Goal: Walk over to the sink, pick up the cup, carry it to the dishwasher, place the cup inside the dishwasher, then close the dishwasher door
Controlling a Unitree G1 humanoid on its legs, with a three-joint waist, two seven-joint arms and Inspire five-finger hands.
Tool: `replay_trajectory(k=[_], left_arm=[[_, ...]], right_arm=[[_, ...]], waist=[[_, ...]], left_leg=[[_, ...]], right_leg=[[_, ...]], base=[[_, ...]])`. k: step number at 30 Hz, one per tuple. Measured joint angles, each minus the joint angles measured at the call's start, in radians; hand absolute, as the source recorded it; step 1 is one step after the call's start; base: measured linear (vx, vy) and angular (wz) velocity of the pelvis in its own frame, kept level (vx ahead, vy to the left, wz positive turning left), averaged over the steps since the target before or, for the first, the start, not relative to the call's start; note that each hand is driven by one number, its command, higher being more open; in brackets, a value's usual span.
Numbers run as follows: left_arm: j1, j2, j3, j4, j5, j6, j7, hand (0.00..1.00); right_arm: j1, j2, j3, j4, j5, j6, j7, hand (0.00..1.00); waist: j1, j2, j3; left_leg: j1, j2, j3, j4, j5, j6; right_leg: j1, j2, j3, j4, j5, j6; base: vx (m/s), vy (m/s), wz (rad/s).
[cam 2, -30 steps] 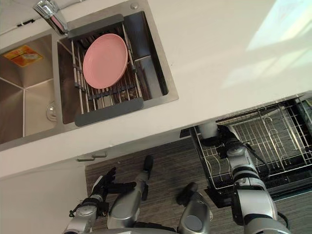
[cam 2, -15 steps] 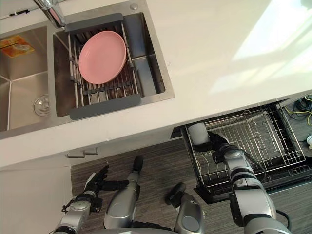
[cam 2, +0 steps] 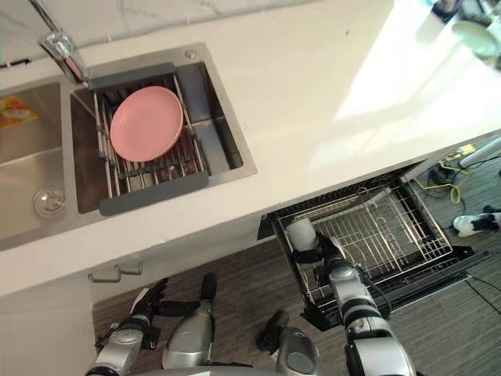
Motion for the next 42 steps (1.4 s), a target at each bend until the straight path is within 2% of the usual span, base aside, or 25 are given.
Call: replay_trajectory(k=[7,16,19,22,24,27,31,34,36,42], left_arm=[[0.032,0.004,0.0,0.015,0.041,0.04,0.0,1.0],[0.042,-0.015,0.021,0.043,0.04,0.059,0.009,1.0],[0.052,-0.027,0.039,0.052,0.003,0.081,0.025,1.0],[0.062,-0.047,0.084,0.08,-0.091,0.109,0.036,1.0],[0.074,-0.062,0.127,0.093,-0.163,0.132,0.044,1.0],[0.087,-0.075,0.181,0.116,-0.232,0.151,0.045,1.0],[0.105,-0.081,0.219,0.136,-0.277,0.158,0.046,1.0],[0.108,-0.082,0.234,0.157,-0.298,0.159,0.046,1.0],[0.109,-0.084,0.234,0.16,-0.302,0.159,0.046,1.0],[0.119,-0.099,0.236,0.164,-0.317,0.159,0.046,1.0]], right_arm=[[0.11,0.024,0.026,-0.061,-0.031,0.0,0.036,1.0],[0.152,0.035,0.034,-0.151,-0.05,-0.001,0.046,1.0],[0.175,0.037,0.027,-0.22,-0.05,-0.001,0.027,1.0],[0.214,0.046,-0.003,-0.369,-0.048,-0.005,-0.001,1.0],[0.239,0.055,-0.041,-0.485,-0.024,-0.023,-0.01,1.0],[0.278,0.056,-0.095,-0.644,0.073,-0.05,-0.01,1.0],[0.314,0.056,-0.115,-0.713,0.236,-0.047,0.016,1.0],[0.335,0.059,-0.123,-0.785,0.361,-0.058,0.032,1.0],[0.344,0.06,-0.137,-0.825,0.416,-0.078,0.033,1.0],[0.349,0.06,-0.167,-0.935,0.58,-0.202,0.084,1.0]], waist=[[-0.027,-0.03,-0.074],[-0.03,-0.035,-0.11],[-0.031,-0.038,-0.127],[-0.039,-0.039,-0.133],[-0.056,-0.041,-0.135],[-0.066,-0.042,-0.148],[-0.085,-0.043,-0.164],[-0.114,-0.039,-0.167],[-0.116,-0.034,-0.17],[-0.123,-0.013,-0.182]], left_leg=[[0.048,-0.009,0.049,0.015,-0.043,0.009],[0.077,-0.022,0.064,-0.003,-0.049,0.014],[0.088,-0.025,0.072,-0.017,-0.048,0.015],[0.101,-0.026,0.088,-0.028,-0.048,0.016],[0.109,-0.027,0.095,-0.039,-0.046,0.017],[0.131,-0.027,0.12,-0.057,-0.046,0.017],[0.149,-0.029,0.145,-0.072,-0.047,0.017],[0.151,-0.03,0.149,-0.072,-0.048,0.018],[0.151,-0.03,0.151,-0.072,-0.048,0.018],[0.149,-0.029,0.155,-0.072,-0.049,0.018]], right_leg=[[0.063,0.009,0.045,-0.097,0.052,0.022],[0.092,0.005,0.057,-0.138,0.076,0.034],[0.092,0.003,0.064,-0.141,0.078,0.037],[0.092,0.002,0.078,-0.141,0.079,0.04],[0.091,0.001,0.084,-0.141,0.081,0.042],[0.091,0.004,0.11,-0.142,0.083,0.045],[0.087,0.005,0.134,-0.144,0.084,0.046],[0.087,0.006,0.137,-0.145,0.084,0.046],[0.087,0.007,0.139,-0.149,0.085,0.045],[0.085,0.009,0.143,-0.159,0.088,0.043]], base=[[0.06,0.022,-0.2],[0.01,0.007,-0.04],[0.01,0.004,-0.07],[0.01,0.004,-0.13],[0.01,-0.001,-0.1],[0.02,0.0,-0.19],[0.03,0.004,-0.18],[0.01,0.006,-0.07],[0.0,0.002,-0.02],[0.0,0.001,-0.01]])
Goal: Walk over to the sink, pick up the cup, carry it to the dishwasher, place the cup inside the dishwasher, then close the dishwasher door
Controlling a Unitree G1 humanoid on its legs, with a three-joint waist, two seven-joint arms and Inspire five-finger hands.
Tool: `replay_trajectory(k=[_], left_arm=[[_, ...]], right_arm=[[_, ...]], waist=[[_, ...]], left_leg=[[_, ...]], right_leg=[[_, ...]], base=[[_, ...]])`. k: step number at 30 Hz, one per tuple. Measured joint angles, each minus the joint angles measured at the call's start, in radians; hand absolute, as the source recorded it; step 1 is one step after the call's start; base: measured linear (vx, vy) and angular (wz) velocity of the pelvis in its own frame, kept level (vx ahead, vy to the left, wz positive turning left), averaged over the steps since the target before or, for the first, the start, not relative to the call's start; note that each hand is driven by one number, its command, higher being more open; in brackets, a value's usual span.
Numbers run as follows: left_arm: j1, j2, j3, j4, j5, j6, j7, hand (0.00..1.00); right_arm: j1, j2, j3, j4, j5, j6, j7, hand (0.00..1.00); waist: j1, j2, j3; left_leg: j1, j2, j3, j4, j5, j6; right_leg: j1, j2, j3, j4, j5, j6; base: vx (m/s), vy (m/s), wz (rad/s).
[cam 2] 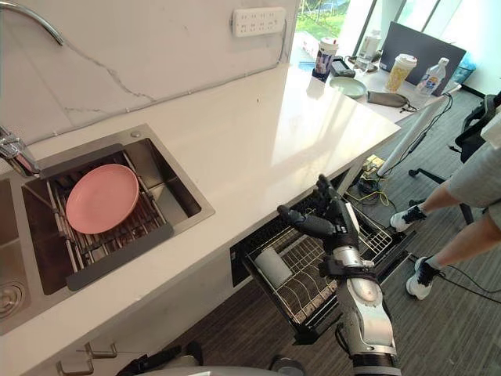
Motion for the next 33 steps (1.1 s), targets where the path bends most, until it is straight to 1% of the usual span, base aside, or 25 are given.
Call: replay_trajectory(k=[3,5,6,9,12,13,21,23,26,28,29,30,32,33], left_arm=[[0.002,-0.006,-0.002,0.0,-0.002,0.001,-0.001,1.0],[0.002,-0.007,-0.003,0.002,-0.018,0.004,-0.001,1.0],[0.002,-0.009,-0.003,0.004,-0.022,0.006,0.0,1.0],[0.002,-0.012,-0.003,0.004,-0.039,0.012,0.0,1.0],[0.002,-0.012,-0.004,0.004,-0.038,0.013,0.0,1.0],[0.002,-0.02,-0.004,0.007,-0.039,0.02,0.017,1.0],[0.002,-0.014,-0.014,0.008,-0.063,0.032,0.014,1.0],[0.002,-0.013,-0.014,0.01,-0.079,0.034,0.011,1.0],[0.001,-0.009,-0.014,0.023,-0.117,0.034,0.005,1.0],[-0.001,-0.003,-0.013,0.026,-0.147,0.027,-0.013,1.0],[-0.004,-0.002,-0.012,0.025,-0.157,0.023,-0.017,1.0],[-0.006,-0.005,-0.012,0.025,-0.176,0.015,-0.026,1.0],[-0.008,-0.024,-0.003,0.015,-0.176,-0.022,-0.008,1.0],[-0.008,-0.032,-0.001,0.011,-0.176,-0.029,0.004,1.0]], right_arm=[[-0.001,0.0,0.002,-0.074,0.046,-0.044,0.04,1.0],[-0.002,0.0,0.007,-0.103,0.081,-0.074,0.053,1.0],[-0.006,-0.001,0.012,-0.114,0.111,-0.101,0.069,1.0],[-0.026,0.0,0.051,-0.136,0.168,-0.138,0.089,1.0],[-0.049,0.0,0.113,-0.141,0.23,-0.143,0.121,1.0],[-0.17,0.007,0.266,-0.131,0.308,-0.133,0.138,1.0],[-0.165,0.007,0.251,-0.1,0.309,-0.133,0.131,1.0],[-0.145,0.008,0.221,-0.09,0.309,-0.133,0.107,1.0],[-0.114,0.009,0.161,-0.087,0.304,-0.133,0.047,1.0],[-0.096,0.009,0.085,-0.086,0.289,-0.134,-0.004,1.0],[-0.096,0.009,0.068,-0.087,0.282,-0.134,-0.018,1.0],[-0.096,0.009,0.04,-0.087,0.266,-0.134,-0.048,1.0],[-0.103,0.006,0.024,-0.087,0.262,-0.134,-0.103,1.0],[-0.103,0.007,0.028,-0.087,0.256,-0.133,-0.113,1.0]], waist=[[-0.001,0.01,-0.006],[-0.001,0.012,-0.008],[-0.001,0.013,-0.009],[-0.001,0.013,-0.011],[-0.001,0.013,-0.012],[0.027,0.022,-0.042],[0.019,0.022,-0.046],[0.018,0.022,-0.045],[0.014,0.023,-0.042],[0.004,0.023,-0.027],[0.002,0.025,-0.019],[-0.005,0.031,-0.007],[-0.006,0.057,0.025],[-0.006,0.064,0.031]], left_leg=[[-0.001,0.002,0.0,0.0,-0.001,-0.001],[-0.003,0.003,-0.002,0.0,-0.001,-0.002],[-0.006,0.003,-0.005,0.0,-0.001,-0.002],[-0.01,0.001,-0.014,0.0,-0.001,-0.002],[-0.011,-0.001,-0.034,0.001,-0.001,-0.002],[-0.032,-0.002,-0.098,0.001,0.01,-0.006],[-0.035,-0.001,-0.093,0.001,0.012,-0.005],[-0.038,-0.002,-0.098,0.001,0.013,-0.003],[-0.051,-0.002,-0.116,0.001,0.014,0.0],[-0.085,-0.005,-0.16,0.023,0.027,-0.006],[-0.096,-0.006,-0.176,0.032,0.027,-0.006],[-0.126,-0.012,-0.211,0.05,0.029,-0.006],[-0.162,-0.023,-0.266,0.066,0.041,0.001],[-0.169,-0.023,-0.261,0.068,0.043,0.008]], right_leg=[[0.001,0.001,-0.001,-0.008,0.001,-0.001],[0.003,0.003,-0.004,-0.012,0.002,-0.001],[0.005,0.004,-0.008,-0.015,0.002,-0.001],[0.009,0.007,-0.018,-0.02,0.003,0.0],[0.026,0.007,-0.038,-0.032,0.003,0.001],[0.053,0.016,-0.093,-0.049,0.001,0.0],[0.036,0.011,-0.082,-0.021,-0.006,-0.004],[0.033,0.006,-0.082,-0.009,-0.013,-0.003],[0.012,-0.005,-0.094,0.045,-0.045,-0.004],[-0.015,-0.02,-0.127,0.118,-0.085,-0.007],[-0.019,-0.026,-0.139,0.136,-0.096,-0.008],[-0.027,-0.037,-0.176,0.169,-0.117,-0.009],[-0.035,-0.064,-0.237,0.225,-0.152,-0.011],[-0.035,-0.07,-0.252,0.232,-0.158,-0.012]], base=[[0.0,0.0,0.0],[0.02,-0.007,0.02],[0.04,-0.019,0.06],[0.02,-0.012,0.08],[0.01,-0.006,0.16],[0.0,-0.002,0.06],[0.0,0.0,-0.02],[-0.03,0.008,0.08],[-0.05,-0.004,0.19],[-0.04,-0.038,0.5],[-0.07,-0.063,0.77],[-0.08,-0.057,0.86],[-0.1,-0.047,0.91],[-0.09,-0.026,0.83]])
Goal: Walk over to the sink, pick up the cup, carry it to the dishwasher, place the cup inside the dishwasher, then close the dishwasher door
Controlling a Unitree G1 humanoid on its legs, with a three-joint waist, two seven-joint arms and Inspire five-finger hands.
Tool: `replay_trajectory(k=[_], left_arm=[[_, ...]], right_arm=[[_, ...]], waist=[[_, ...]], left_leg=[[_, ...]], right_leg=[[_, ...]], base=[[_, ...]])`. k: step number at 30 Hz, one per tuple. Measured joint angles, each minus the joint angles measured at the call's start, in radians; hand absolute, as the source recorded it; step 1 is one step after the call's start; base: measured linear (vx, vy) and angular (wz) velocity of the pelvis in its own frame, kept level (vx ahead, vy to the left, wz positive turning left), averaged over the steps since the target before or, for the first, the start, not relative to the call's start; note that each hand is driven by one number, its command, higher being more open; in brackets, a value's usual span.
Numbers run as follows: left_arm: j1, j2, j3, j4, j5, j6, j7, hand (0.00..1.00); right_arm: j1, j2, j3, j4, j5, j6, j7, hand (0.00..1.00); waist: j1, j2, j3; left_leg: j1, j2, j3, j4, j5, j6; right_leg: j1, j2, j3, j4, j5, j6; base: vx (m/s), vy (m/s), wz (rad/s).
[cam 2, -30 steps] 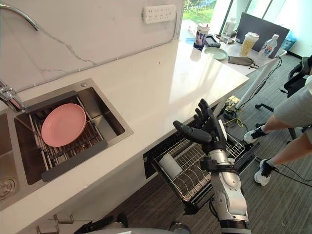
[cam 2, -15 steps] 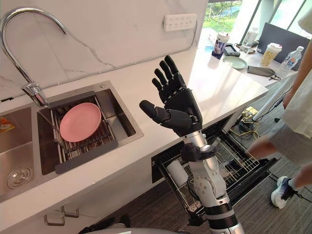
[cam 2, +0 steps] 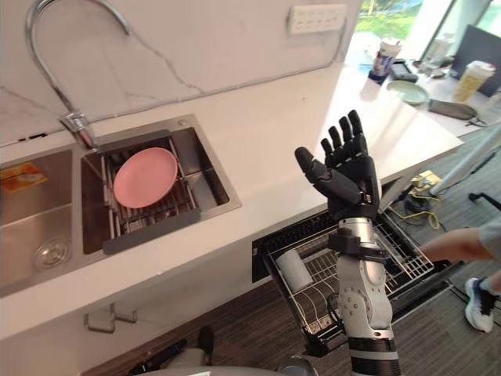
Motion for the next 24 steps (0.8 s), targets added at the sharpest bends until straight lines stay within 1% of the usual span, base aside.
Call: replay_trajectory(k=[1,2,3,4,5,6,7,8,9,10,11,12,13,14,15,16,17,18,19,20,21,22,24], left_arm=[[0.0,-0.01,0.022,-0.003,0.0,-0.003,0.006,1.0],[0.0,-0.014,0.034,-0.003,0.003,-0.003,-0.002,1.0],[0.0,-0.014,0.051,-0.002,0.008,0.0,-0.02,1.0],[0.0,-0.014,0.077,0.002,0.029,0.004,-0.047,1.0],[-0.003,-0.013,0.096,0.011,0.051,0.004,-0.066,1.0],[-0.006,-0.012,0.098,0.017,0.058,0.004,-0.074,1.0],[-0.006,-0.009,0.1,0.022,0.064,0.004,-0.081,1.0],[-0.011,-0.007,0.099,0.026,0.079,0.011,-0.082,1.0],[-0.016,-0.006,0.094,0.027,0.083,0.017,-0.081,1.0],[-0.032,-0.003,0.088,0.033,0.102,0.024,-0.084,1.0],[-0.048,0.0,0.069,0.033,0.126,0.024,-0.092,1.0],[-0.055,0.003,0.063,0.033,0.135,0.024,-0.097,1.0],[-0.065,0.007,0.054,0.033,0.139,0.026,-0.098,1.0],[-0.065,0.004,0.051,0.033,0.139,0.028,-0.096,1.0],[-0.065,-0.004,0.043,0.032,0.136,0.028,-0.091,1.0],[-0.066,0.001,0.026,0.029,0.137,0.036,-0.084,1.0],[-0.066,0.007,0.024,0.028,0.137,0.044,-0.079,1.0],[-0.065,0.011,0.026,0.028,0.136,0.06,-0.075,1.0],[-0.062,0.014,0.029,0.029,0.136,0.069,-0.073,1.0],[-0.059,0.015,0.029,0.028,0.136,0.071,-0.073,1.0],[-0.056,0.021,0.028,0.029,0.137,0.071,-0.075,1.0],[-0.054,0.022,0.027,0.031,0.135,0.071,-0.075,1.0],[-0.041,0.028,0.03,0.03,0.069,0.072,-0.074,1.0]], right_arm=[[0.001,0.002,0.008,0.002,-0.011,0.002,-0.021,1.0],[0.001,0.003,0.009,0.002,-0.025,0.002,-0.029,1.0],[0.001,0.001,0.005,0.003,-0.036,0.002,-0.044,1.0],[0.0,-0.004,-0.007,0.008,-0.051,0.001,-0.067,1.0],[0.0,-0.005,-0.024,0.016,-0.069,0.001,-0.088,1.0],[0.0,-0.005,-0.033,0.018,-0.07,0.001,-0.098,1.0],[0.001,-0.004,-0.044,0.019,-0.07,0.001,-0.106,1.0],[0.001,-0.006,-0.057,0.019,-0.07,-0.004,-0.109,1.0],[0.001,-0.005,-0.065,0.02,-0.07,-0.006,-0.109,1.0],[0.001,0.009,-0.083,0.021,-0.069,-0.011,-0.115,1.0],[0.001,0.02,-0.096,0.021,-0.069,-0.02,-0.122,1.0],[0.001,0.026,-0.104,0.021,-0.07,-0.02,-0.126,1.0],[0.002,0.034,-0.113,0.032,-0.07,-0.02,-0.134,1.0],[0.003,0.039,-0.114,0.039,-0.069,-0.02,-0.14,1.0],[0.01,0.049,-0.118,0.05,-0.069,-0.02,-0.145,1.0],[0.028,0.058,-0.12,0.054,-0.069,-0.02,-0.143,1.0],[0.043,0.064,-0.12,0.054,-0.069,-0.02,-0.139,1.0],[0.066,0.075,-0.12,0.054,-0.07,-0.02,-0.132,1.0],[0.08,0.084,-0.12,0.054,-0.075,-0.02,-0.125,1.0],[0.083,0.084,-0.12,0.054,-0.081,-0.02,-0.118,1.0],[0.083,0.084,-0.12,0.054,-0.084,-0.023,-0.099,1.0],[0.082,0.079,-0.123,0.054,-0.087,-0.029,-0.085,1.0],[0.078,0.079,-0.135,0.054,-0.087,-0.029,-0.076,1.0]], waist=[[-0.004,0.011,0.005],[-0.009,0.014,0.007],[-0.017,0.018,0.009],[-0.023,0.02,0.011],[-0.025,0.031,0.007],[-0.024,0.038,0.006],[-0.025,0.047,0.001],[-0.029,0.053,0.001],[-0.033,0.056,0.003],[-0.044,0.05,0.006],[-0.048,0.032,0.017],[-0.048,0.026,0.02],[-0.043,0.019,0.025],[-0.039,0.018,0.025],[-0.039,0.021,0.023],[-0.042,0.021,0.023],[-0.042,0.021,0.024],[-0.042,0.014,0.024],[-0.036,0.0,0.021],[-0.034,-0.008,0.016],[-0.037,-0.026,0.005],[-0.038,-0.034,-0.002],[-0.032,-0.041,-0.014]], left_leg=[[-0.017,0.014,0.08,0.008,-0.017,0.043],[-0.026,0.028,0.152,0.017,-0.035,0.074],[-0.038,0.054,0.273,0.042,-0.061,0.111],[-0.052,0.101,0.429,0.101,-0.086,0.147],[-0.067,0.147,0.545,0.179,-0.103,0.172],[-0.069,0.166,0.579,0.222,-0.11,0.18],[-0.065,0.2,0.613,0.315,-0.122,0.19],[-0.052,0.201,0.612,0.36,-0.158,0.137],[-0.048,0.186,0.606,0.36,-0.174,0.101],[-0.043,0.139,0.593,0.353,-0.187,0.081],[-0.047,0.092,0.583,0.344,-0.197,0.097],[-0.05,0.071,0.578,0.339,-0.201,0.104],[-0.052,0.035,0.572,0.324,-0.212,0.122],[-0.049,0.018,0.567,0.312,-0.22,0.118],[-0.045,-0.015,0.53,0.278,-0.223,0.123],[-0.043,-0.039,0.467,0.249,-0.225,0.127],[-0.04,-0.047,0.438,0.235,-0.225,0.128],[-0.021,-0.049,0.418,0.212,-0.224,0.128],[0.002,-0.059,0.41,0.193,-0.219,0.124],[0.009,-0.066,0.404,0.188,-0.206,0.125],[0.013,-0.084,0.388,0.191,-0.203,0.126],[0.012,-0.094,0.369,0.202,-0.208,0.133],[-0.009,-0.093,0.351,0.228,-0.213,0.138]], right_leg=[[0.008,-0.012,-0.043,0.002,-0.002,0.0],[0.018,-0.017,-0.071,-0.002,0.001,0.003],[0.036,-0.029,-0.115,-0.01,0.006,0.005],[0.059,-0.048,-0.172,-0.012,0.007,0.007],[0.075,-0.07,-0.214,0.002,0.006,0.008],[0.083,-0.084,-0.227,0.014,0.005,0.01],[0.096,-0.115,-0.24,0.04,0.002,0.021],[0.11,-0.148,-0.245,0.068,0.001,0.045],[0.116,-0.165,-0.245,0.079,0.005,0.053],[0.13,-0.204,-0.24,0.086,0.02,0.075],[0.135,-0.234,-0.224,0.074,0.042,0.085],[0.137,-0.245,-0.218,0.065,0.055,0.085],[0.133,-0.264,-0.188,0.06,0.079,0.06],[0.125,-0.272,-0.154,0.067,0.093,0.032],[0.084,-0.281,-0.042,0.113,0.12,-0.059],[0.045,-0.248,0.095,0.149,0.097,-0.062],[0.033,-0.217,0.149,0.155,0.073,-0.047],[0.02,-0.166,0.211,0.163,0.04,-0.03],[0.011,-0.14,0.23,0.163,0.026,-0.016],[0.001,-0.13,0.244,0.16,0.021,-0.015],[-0.015,-0.115,0.274,0.143,0.016,-0.012],[-0.021,-0.102,0.296,0.108,0.015,-0.011],[0.011,-0.075,0.319,0.039,0.021,-0.004]], base=[[-0.06,-0.023,0.77],[-0.03,-0.04,1.07],[0.02,-0.01,1.26],[0.03,0.05,1.48],[0.03,0.113,1.22],[0.06,0.165,0.9],[0.1,0.203,0.6],[0.11,0.216,0.51],[0.1,0.272,0.52],[0.08,0.314,0.57],[0.07,0.328,0.6],[0.06,0.393,0.51],[0.04,0.324,0.35],[0.04,0.323,0.44],[0.03,0.26,0.54],[0.04,0.221,0.65],[0.08,0.199,0.78],[0.11,0.084,0.74],[0.12,0.066,0.65],[0.12,0.015,0.55],[0.13,-0.024,0.57],[0.18,-0.056,0.57],[0.18,-0.074,0.35]])
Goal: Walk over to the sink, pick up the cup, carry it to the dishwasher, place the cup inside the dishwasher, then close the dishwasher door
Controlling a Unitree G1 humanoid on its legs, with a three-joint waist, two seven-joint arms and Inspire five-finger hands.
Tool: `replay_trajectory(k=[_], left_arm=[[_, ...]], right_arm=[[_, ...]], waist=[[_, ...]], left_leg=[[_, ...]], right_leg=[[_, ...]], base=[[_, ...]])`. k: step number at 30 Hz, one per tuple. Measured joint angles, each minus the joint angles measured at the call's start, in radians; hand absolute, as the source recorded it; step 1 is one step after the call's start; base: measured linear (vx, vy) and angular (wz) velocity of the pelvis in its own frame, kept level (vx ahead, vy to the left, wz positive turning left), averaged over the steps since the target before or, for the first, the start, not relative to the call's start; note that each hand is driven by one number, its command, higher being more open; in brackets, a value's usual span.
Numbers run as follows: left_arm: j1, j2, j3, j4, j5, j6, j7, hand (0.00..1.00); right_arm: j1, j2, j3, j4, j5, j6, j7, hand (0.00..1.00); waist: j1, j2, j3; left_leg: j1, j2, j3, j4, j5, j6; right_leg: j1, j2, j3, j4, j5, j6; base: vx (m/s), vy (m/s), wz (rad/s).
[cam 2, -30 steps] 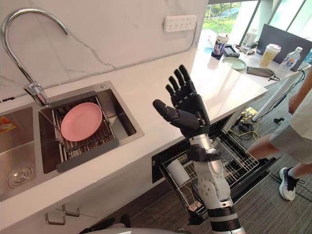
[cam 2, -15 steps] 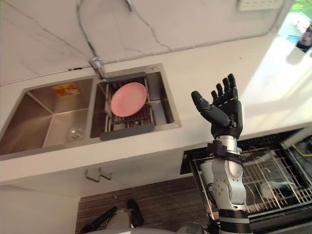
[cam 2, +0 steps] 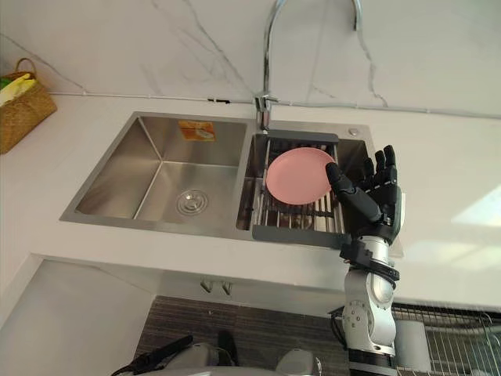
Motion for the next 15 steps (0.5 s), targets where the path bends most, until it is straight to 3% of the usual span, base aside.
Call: replay_trajectory(k=[2,4,7,8,10,12,13,14,15], left_arm=[[0.009,-0.004,0.02,-0.004,-0.043,0.007,-0.011,1.0],[0.022,-0.008,0.036,-0.011,-0.033,0.001,-0.032,1.0],[0.031,-0.013,0.025,-0.016,0.075,-0.049,-0.048,1.0],[0.032,-0.003,0.016,-0.016,0.088,-0.05,-0.046,1.0],[0.033,0.009,0.01,-0.014,0.085,-0.046,-0.047,1.0],[0.033,0.031,-0.004,-0.013,0.078,-0.038,-0.047,1.0],[0.03,0.048,-0.003,-0.013,0.077,-0.032,-0.047,1.0],[0.027,0.049,-0.003,-0.01,0.074,-0.029,-0.044,1.0],[0.03,0.046,-0.003,-0.011,0.069,-0.02,-0.042,1.0]], right_arm=[[-0.004,0.0,-0.027,0.002,0.0,0.0,-0.012,1.0],[0.001,0.006,-0.054,0.006,-0.006,-0.002,-0.04,1.0],[0.013,0.008,-0.063,0.006,-0.027,-0.04,-0.083,1.0],[0.015,0.008,-0.062,0.005,-0.031,-0.052,-0.081,1.0],[0.012,0.006,-0.06,-0.003,-0.031,-0.074,-0.07,1.0],[0.012,0.001,-0.061,-0.014,-0.045,-0.085,-0.063,1.0],[0.012,0.0,-0.061,-0.026,-0.053,-0.086,-0.061,1.0],[0.012,-0.008,-0.062,-0.025,-0.052,-0.086,-0.061,1.0],[0.013,-0.023,-0.062,-0.022,-0.047,-0.086,-0.059,1.0]], waist=[[0.001,-0.005,0.002],[0.001,-0.01,0.005],[0.0,-0.003,0.008],[0.002,-0.003,0.01],[0.006,-0.008,0.007],[-0.002,-0.022,0.004],[-0.005,-0.045,0.003],[-0.007,-0.043,0.003],[-0.006,-0.026,-0.005]], left_leg=[[-0.025,0.009,-0.027,0.026,-0.015,0.0],[-0.014,0.017,-0.044,0.041,-0.034,-0.005],[0.059,0.047,-0.049,0.012,-0.051,-0.007],[0.086,0.066,-0.036,0.01,-0.064,-0.017],[0.103,0.091,-0.006,0.03,-0.088,-0.033],[0.103,0.104,0.009,0.074,-0.116,-0.05],[0.098,0.103,0.013,0.113,-0.144,-0.066],[0.098,0.114,0.014,0.132,-0.158,-0.076],[0.095,0.149,0.022,0.149,-0.172,-0.094]], right_leg=[[0.021,0.019,-0.009,-0.031,0.009,0.015],[0.014,0.023,-0.002,0.033,0.013,0.017],[-0.06,0.026,0.073,0.246,0.043,-0.05],[-0.074,0.034,0.076,0.249,-0.02,-0.033],[-0.119,0.037,0.073,0.188,-0.037,-0.023],[-0.13,0.046,0.059,0.043,0.021,-0.013],[-0.13,0.048,0.058,-0.046,0.125,0.017],[-0.11,0.054,0.062,-0.064,0.115,0.042],[-0.091,0.09,0.069,-0.114,0.122,0.045]], base=[[0.16,-0.087,0.32],[0.13,-0.041,0.24],[0.12,-0.001,-0.04],[0.1,-0.006,-0.35],[0.09,-0.06,-0.47],[0.11,-0.132,-0.3],[0.09,-0.169,-0.16],[0.12,-0.199,-0.29],[0.11,-0.169,-0.34]])
